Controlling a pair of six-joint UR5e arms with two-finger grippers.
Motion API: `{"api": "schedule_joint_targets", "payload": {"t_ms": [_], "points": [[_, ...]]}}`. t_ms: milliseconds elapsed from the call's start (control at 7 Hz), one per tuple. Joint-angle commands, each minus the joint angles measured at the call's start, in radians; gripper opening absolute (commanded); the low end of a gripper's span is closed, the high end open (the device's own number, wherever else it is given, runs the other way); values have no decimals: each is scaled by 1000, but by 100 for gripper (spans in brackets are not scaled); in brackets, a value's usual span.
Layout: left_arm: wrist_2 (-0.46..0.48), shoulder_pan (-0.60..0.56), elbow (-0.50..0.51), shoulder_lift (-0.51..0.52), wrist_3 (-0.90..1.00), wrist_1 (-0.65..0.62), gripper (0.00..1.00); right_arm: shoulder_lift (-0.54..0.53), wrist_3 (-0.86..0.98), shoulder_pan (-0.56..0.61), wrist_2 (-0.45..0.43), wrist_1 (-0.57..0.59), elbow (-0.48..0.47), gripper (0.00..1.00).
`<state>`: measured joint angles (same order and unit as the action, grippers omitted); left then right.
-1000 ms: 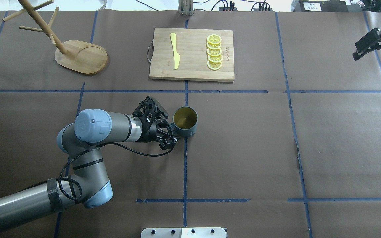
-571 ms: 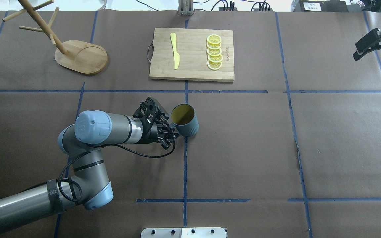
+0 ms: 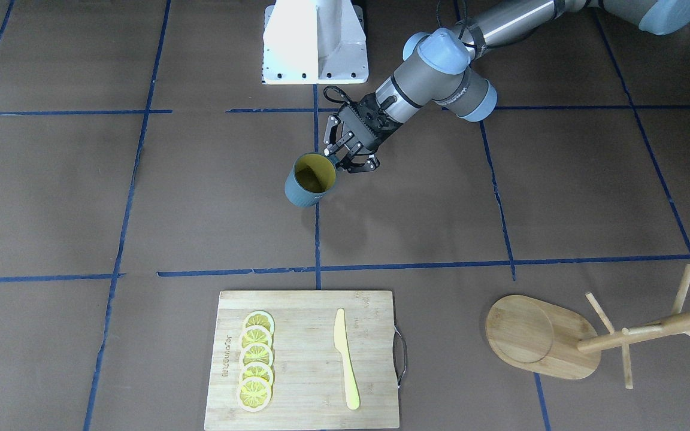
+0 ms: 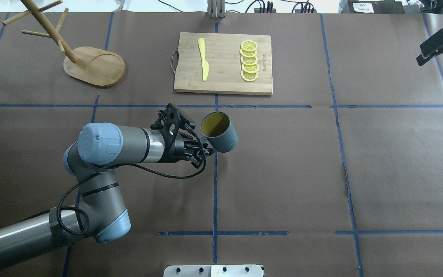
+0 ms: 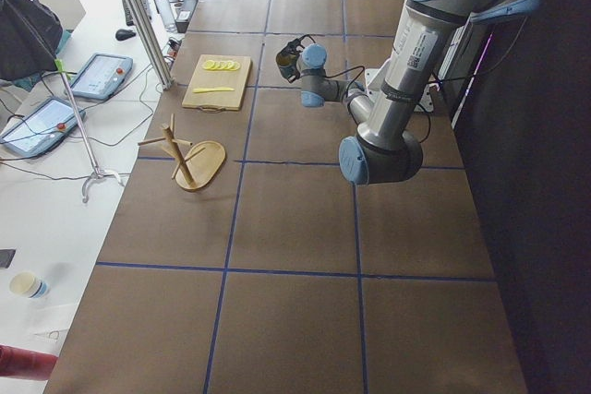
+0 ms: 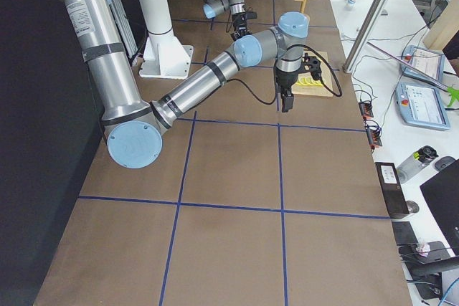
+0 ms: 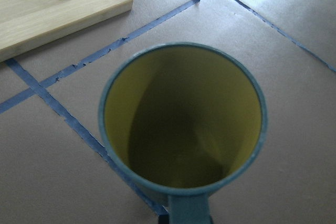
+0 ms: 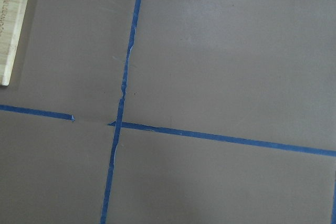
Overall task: Hang cup on storage rack
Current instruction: 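Lift the mug with the left gripper toward the wooden rack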
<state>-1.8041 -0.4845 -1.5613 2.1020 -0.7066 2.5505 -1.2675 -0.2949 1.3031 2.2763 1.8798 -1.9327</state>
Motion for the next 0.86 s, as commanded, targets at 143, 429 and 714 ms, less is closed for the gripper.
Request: {"api": "schedule_joint_targets", "payload": {"t_ms": [143, 429, 714], "points": [[-1, -115, -42, -8, -332, 11, 0, -44, 233, 93, -1, 4, 38, 100], [-1, -199, -46, -10, -561, 43, 0, -99, 406, 184, 3, 4, 72, 100], [-1, -267, -46, -34, -840, 120, 0, -191, 448, 225, 93, -2, 73, 100]]}}
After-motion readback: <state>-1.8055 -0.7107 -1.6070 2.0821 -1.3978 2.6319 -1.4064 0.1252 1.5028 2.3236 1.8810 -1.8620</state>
